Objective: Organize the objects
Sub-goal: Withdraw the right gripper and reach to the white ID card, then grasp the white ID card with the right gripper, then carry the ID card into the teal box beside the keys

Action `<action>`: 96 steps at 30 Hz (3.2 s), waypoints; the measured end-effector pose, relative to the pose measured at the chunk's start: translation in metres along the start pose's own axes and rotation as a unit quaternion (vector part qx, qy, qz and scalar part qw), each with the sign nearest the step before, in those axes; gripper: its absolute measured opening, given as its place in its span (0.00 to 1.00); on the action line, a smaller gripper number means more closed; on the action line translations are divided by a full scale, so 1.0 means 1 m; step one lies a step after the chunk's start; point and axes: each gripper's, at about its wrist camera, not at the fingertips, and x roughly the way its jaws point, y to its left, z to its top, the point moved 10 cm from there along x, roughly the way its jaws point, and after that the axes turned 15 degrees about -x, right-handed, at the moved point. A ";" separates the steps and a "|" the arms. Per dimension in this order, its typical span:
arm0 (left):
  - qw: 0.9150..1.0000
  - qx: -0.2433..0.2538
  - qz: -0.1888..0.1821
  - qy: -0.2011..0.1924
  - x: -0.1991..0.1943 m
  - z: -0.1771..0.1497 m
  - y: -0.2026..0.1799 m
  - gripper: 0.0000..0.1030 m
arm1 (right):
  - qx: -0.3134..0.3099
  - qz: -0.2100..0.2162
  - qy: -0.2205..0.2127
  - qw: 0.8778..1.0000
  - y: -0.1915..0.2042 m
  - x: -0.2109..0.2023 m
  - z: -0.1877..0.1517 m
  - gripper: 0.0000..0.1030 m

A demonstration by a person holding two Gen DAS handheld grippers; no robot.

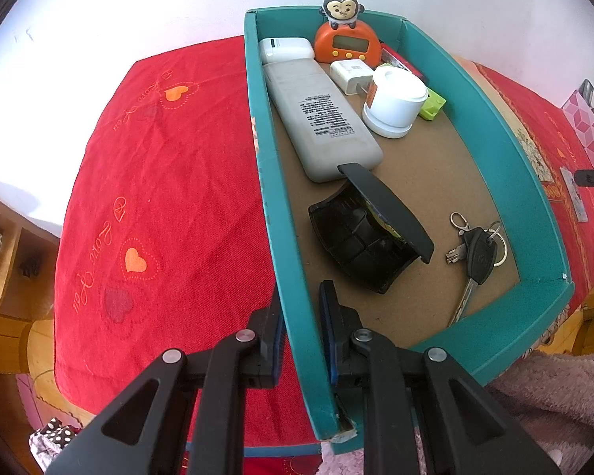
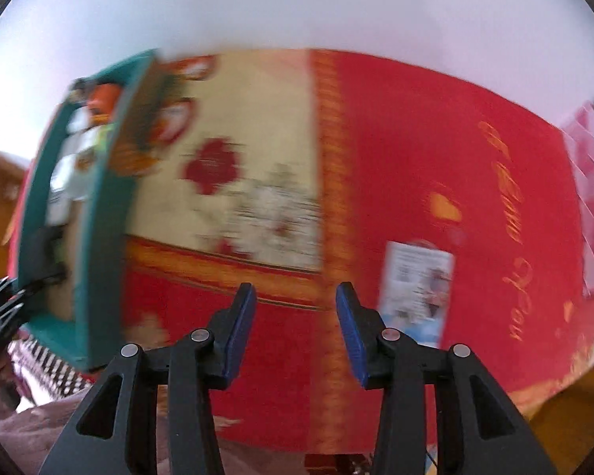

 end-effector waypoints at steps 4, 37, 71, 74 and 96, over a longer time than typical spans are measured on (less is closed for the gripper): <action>1.000 0.000 0.000 0.000 0.000 0.000 0.000 0.14 | 0.030 -0.017 0.014 0.999 -0.030 0.013 -0.014 0.42; 1.000 -0.001 0.001 0.003 0.001 0.000 0.002 0.14 | 0.071 -0.046 0.029 0.996 -0.073 0.048 -0.031 0.58; 1.000 -0.001 0.002 0.003 0.001 0.000 0.001 0.14 | -0.086 0.033 -0.075 0.993 0.063 -0.033 0.038 0.54; 1.000 -0.002 0.001 0.003 0.001 0.000 0.001 0.14 | -0.125 0.056 -0.084 0.987 0.104 -0.033 0.055 0.54; 1.000 -0.006 -0.007 -0.001 -0.003 -0.001 0.008 0.14 | -0.283 0.097 0.000 0.954 0.229 0.025 0.078 0.54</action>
